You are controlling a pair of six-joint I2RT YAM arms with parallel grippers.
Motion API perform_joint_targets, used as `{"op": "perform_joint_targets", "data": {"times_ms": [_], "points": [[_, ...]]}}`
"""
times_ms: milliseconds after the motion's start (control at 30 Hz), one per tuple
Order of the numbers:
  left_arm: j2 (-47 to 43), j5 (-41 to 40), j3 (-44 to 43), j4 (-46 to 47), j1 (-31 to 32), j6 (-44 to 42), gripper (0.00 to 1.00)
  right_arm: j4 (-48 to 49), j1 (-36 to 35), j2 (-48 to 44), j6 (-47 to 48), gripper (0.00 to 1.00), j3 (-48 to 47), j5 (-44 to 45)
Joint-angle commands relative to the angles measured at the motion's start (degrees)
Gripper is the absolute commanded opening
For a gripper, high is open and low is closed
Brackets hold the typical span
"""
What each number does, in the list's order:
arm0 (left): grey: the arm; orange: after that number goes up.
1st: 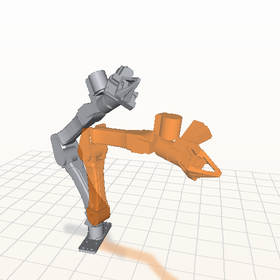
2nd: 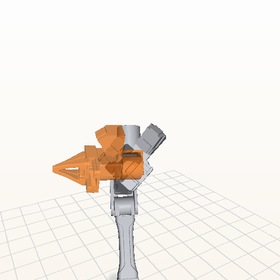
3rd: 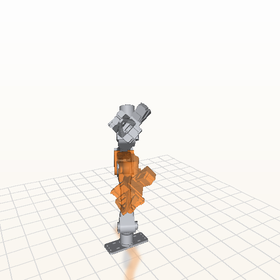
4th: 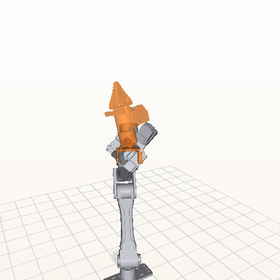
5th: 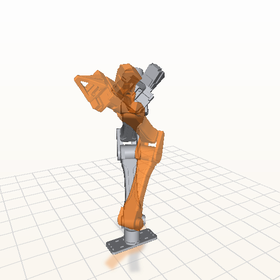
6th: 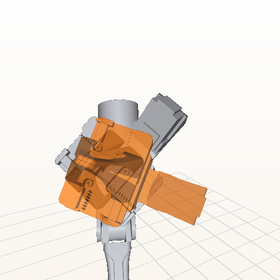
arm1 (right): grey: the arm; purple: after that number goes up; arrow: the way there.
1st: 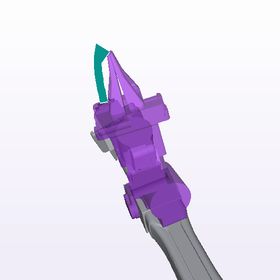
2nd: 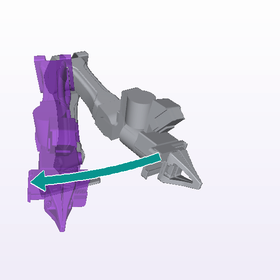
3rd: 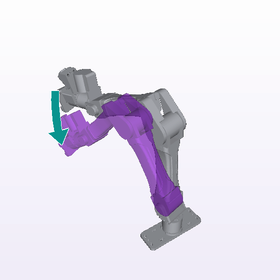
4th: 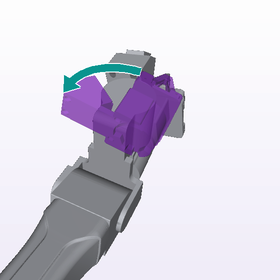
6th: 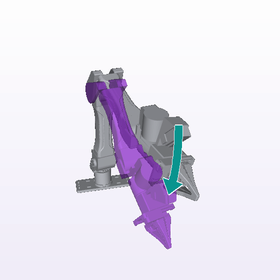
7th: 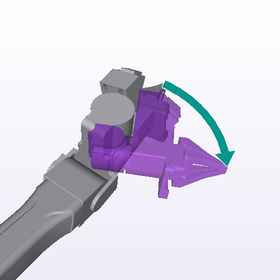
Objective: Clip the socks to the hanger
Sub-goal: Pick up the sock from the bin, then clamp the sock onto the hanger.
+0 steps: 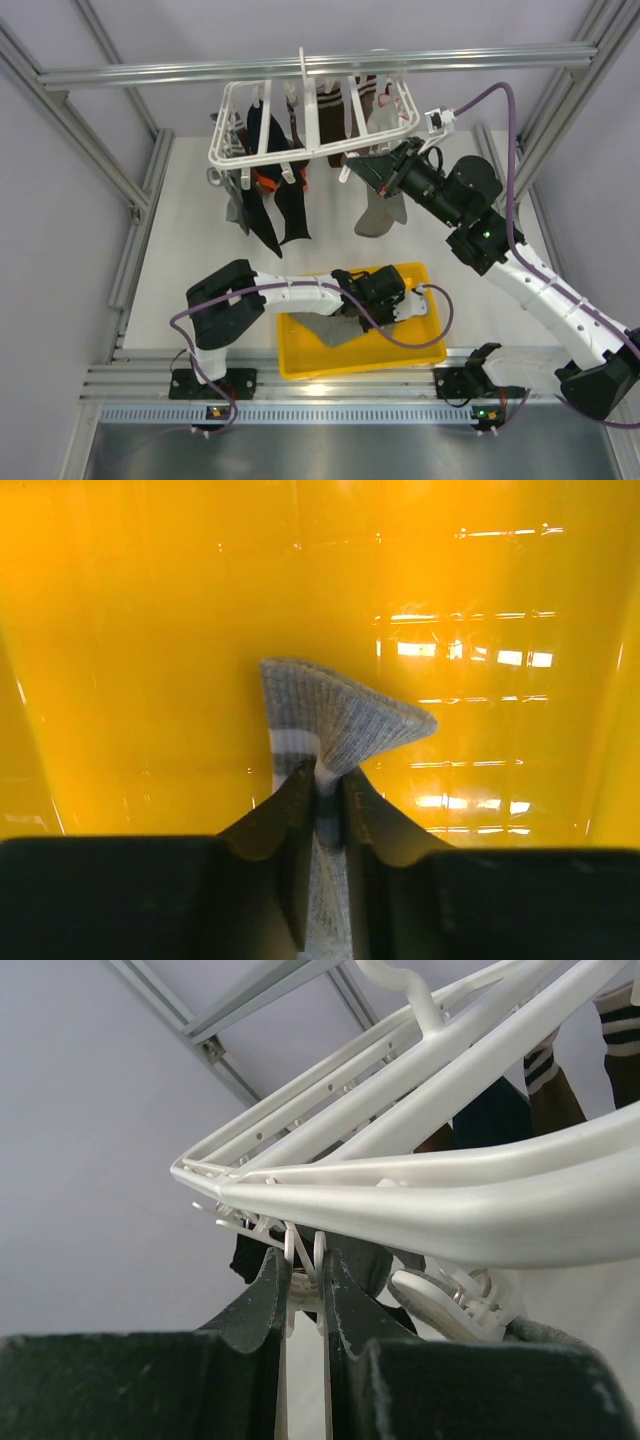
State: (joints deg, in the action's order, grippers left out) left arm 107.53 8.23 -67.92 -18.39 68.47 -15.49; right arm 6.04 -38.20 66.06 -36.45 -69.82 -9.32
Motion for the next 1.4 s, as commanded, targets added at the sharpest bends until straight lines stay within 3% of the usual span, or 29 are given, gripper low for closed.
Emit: {"op": "perform_joint_targets", "data": {"times_ms": [0,67,167,400,500,567,733,1067,1233,1367], "points": [[-0.5,1.5,1.3,-3.9,0.2,0.0,0.19,0.5,1.0,-1.2,0.8,0.0,-0.8,-0.3],[-4.0,2.0,1.0,-4.3,0.2,1.2,0.08,0.5,1.0,-1.2,0.7,0.0,-0.8,-0.3],[-10.8,2.1,1.5,-3.6,0.1,4.6,0.0,0.7,1.1,-1.0,0.8,0.0,-0.8,-0.2],[-33.6,-3.0,13.5,8.0,0.1,13.7,0.0,1.3,1.3,-0.9,0.8,0.0,-1.3,-0.2],[-42.9,-9.9,18.5,12.6,0.1,15.2,0.0,1.2,1.5,-1.0,1.0,0.0,-1.5,0.2],[-43.8,-19.3,16.0,9.6,0.0,19.2,0.0,0.9,1.5,-0.9,1.0,0.0,-1.6,0.4],[-44.2,-31.5,11.7,5.3,-5.6,28.1,0.0,0.5,1.5,-0.8,0.5,0.0,-2.9,0.6],[-44.8,-36.9,4.6,4.8,-10.0,31.0,0.0,-1.6,1.5,-0.5,1.4,0.0,-3.6,2.9],[-45.4,-34.8,1.2,5.6,-9.9,27.3,0.0,-0.8,1.5,0.0,1.2,0.0,-2.9,2.6],[-47.7,-33.1,2.9,11.5,-9.9,22.9,0.0,1.4,1.5,0.1,1.4,0.0,-2.0,1.1]]}}
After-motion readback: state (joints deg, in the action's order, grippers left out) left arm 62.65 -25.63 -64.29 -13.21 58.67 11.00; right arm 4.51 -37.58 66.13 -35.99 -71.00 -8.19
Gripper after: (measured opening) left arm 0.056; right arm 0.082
